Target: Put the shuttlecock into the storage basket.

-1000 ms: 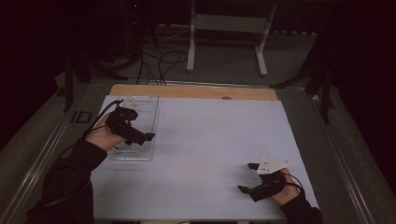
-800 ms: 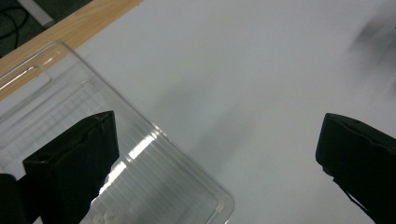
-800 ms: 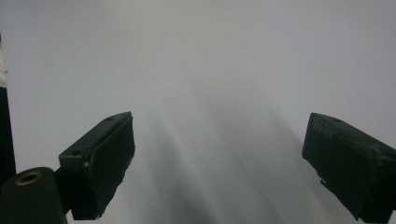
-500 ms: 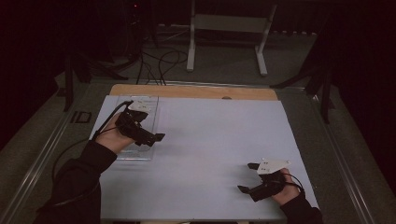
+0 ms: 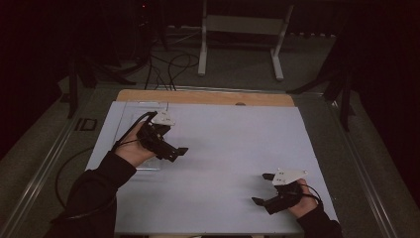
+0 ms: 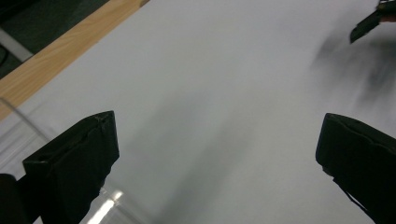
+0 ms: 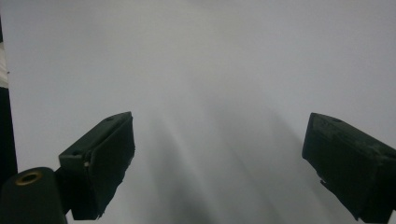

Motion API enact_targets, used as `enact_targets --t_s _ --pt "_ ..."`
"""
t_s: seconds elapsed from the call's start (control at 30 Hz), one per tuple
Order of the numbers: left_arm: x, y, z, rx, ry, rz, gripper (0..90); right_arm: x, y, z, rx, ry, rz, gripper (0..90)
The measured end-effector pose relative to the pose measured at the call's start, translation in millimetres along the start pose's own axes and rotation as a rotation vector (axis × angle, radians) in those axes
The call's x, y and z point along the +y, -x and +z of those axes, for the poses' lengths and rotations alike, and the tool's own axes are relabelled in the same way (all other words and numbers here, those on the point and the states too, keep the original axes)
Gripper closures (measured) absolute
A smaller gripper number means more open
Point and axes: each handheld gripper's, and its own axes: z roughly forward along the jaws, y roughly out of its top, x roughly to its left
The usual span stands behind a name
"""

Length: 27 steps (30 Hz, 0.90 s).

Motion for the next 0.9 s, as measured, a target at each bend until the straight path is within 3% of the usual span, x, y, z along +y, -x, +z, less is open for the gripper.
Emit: enact_targets --t_s 0.3,0.57,0.77,0.9 --pt "1.3 13.8 12.8 -0.042 -0.004 0.054 0.1 0.4 -0.3 -0.3 0.000 0.004 -0.003 9.4" --pt "5.3 23.5 22.8 -0.083 0.011 0.069 0.1 0.4 -0.3 -0.5 -0.001 0.008 -0.003 9.3" --pt "6.0 31.2 31.6 -0.100 -0.002 0.111 0.1 0.2 -0.3 -1.0 -0.002 0.010 0.002 9.4" --pt "4.7 33.6 35.5 -0.115 -0.004 0.114 0.1 0.3 -0.3 -1.0 -0.001 0.011 -0.001 9.4"
